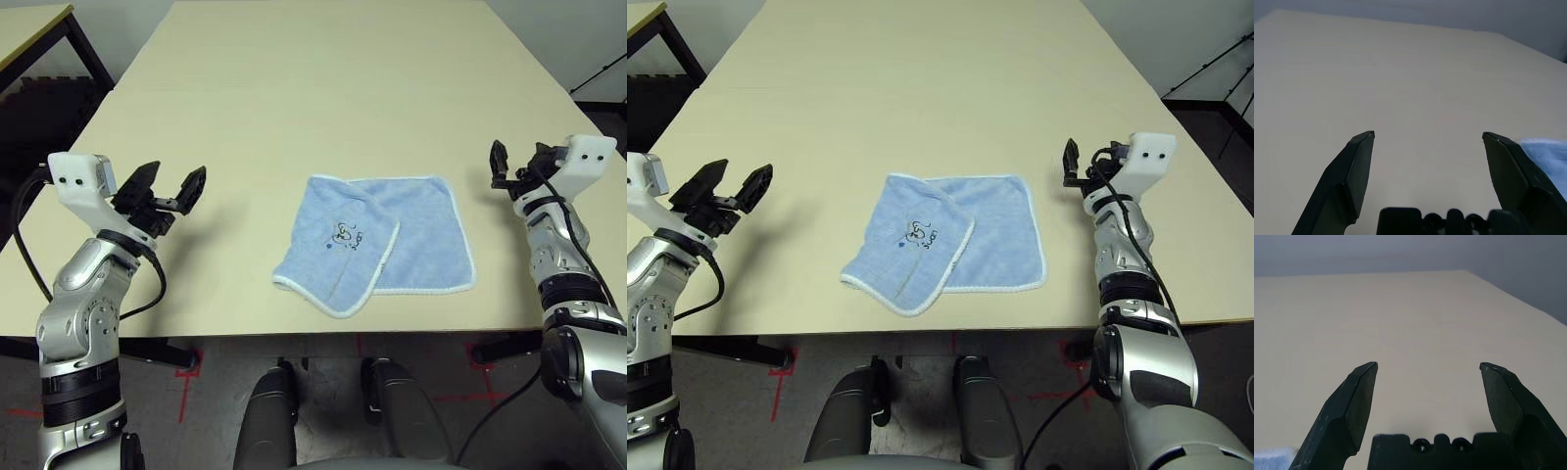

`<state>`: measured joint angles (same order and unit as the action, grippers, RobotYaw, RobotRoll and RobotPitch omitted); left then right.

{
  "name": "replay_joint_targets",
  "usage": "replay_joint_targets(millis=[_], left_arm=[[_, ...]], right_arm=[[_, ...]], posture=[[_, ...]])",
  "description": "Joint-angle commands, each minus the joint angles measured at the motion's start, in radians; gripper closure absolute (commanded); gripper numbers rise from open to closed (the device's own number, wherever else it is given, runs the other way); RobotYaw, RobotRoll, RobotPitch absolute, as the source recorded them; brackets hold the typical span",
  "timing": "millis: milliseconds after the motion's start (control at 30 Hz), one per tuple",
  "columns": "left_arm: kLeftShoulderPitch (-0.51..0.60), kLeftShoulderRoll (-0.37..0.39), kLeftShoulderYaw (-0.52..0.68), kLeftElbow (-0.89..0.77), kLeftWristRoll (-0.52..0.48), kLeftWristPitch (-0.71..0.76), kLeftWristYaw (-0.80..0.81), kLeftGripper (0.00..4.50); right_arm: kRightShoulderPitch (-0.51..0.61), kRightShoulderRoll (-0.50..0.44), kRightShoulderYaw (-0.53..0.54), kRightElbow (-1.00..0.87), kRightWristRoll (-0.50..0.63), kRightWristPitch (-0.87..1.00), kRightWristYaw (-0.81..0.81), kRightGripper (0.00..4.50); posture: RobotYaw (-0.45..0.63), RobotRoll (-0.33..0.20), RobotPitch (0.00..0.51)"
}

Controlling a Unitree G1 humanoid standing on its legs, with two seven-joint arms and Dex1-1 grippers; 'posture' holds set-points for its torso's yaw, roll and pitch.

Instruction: Fold the towel and set it aside.

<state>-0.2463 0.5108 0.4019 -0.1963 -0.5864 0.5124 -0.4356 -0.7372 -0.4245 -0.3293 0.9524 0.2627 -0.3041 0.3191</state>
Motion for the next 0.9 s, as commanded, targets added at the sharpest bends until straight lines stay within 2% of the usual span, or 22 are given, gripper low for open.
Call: replay_joint_targets(millis=[33, 233, 500, 700, 900], left_arm=[[-0.002, 0.037, -0.056, -0.067, 0.058, 0.016, 0.021, 0.03], [0.005, 0.057, -0.118, -0.081, 0.057, -0.021, -0.082, 0.03], [0.022, 0.103, -0.187, -0.036, 0.098, -0.204, -0.320, 0.03], [0.063, 0.162, -0.219, -0.054, 0.043, -0.211, -0.509, 0.03], [0.070, 0.205, -0.222, -0.055, 0.022, -0.198, -0.612, 0.03]], right_arm=[[-0.008, -0.011, -0.009, 0.020, -0.001, -0.005, 0.004, 0.00], [0.001, -0.013, -0.010, 0.006, 0.000, -0.001, 0.008, 0.00], [0.003, -0.020, -0.010, 0.003, 0.000, 0.001, 0.010, 0.00], [0.005, -0.025, -0.002, 0.001, -0.005, 0.004, 0.023, 0.00], [0.020, -0.024, 0.005, -0.019, -0.005, 0.010, 0.051, 0.00]], posture=[[-0.12, 0.000, 0.143], [-0.13, 0.000, 0.142], [-0.13, 0.000, 0.145], [-0.12, 0.000, 0.148], [-0.13, 0.000, 0.149]])
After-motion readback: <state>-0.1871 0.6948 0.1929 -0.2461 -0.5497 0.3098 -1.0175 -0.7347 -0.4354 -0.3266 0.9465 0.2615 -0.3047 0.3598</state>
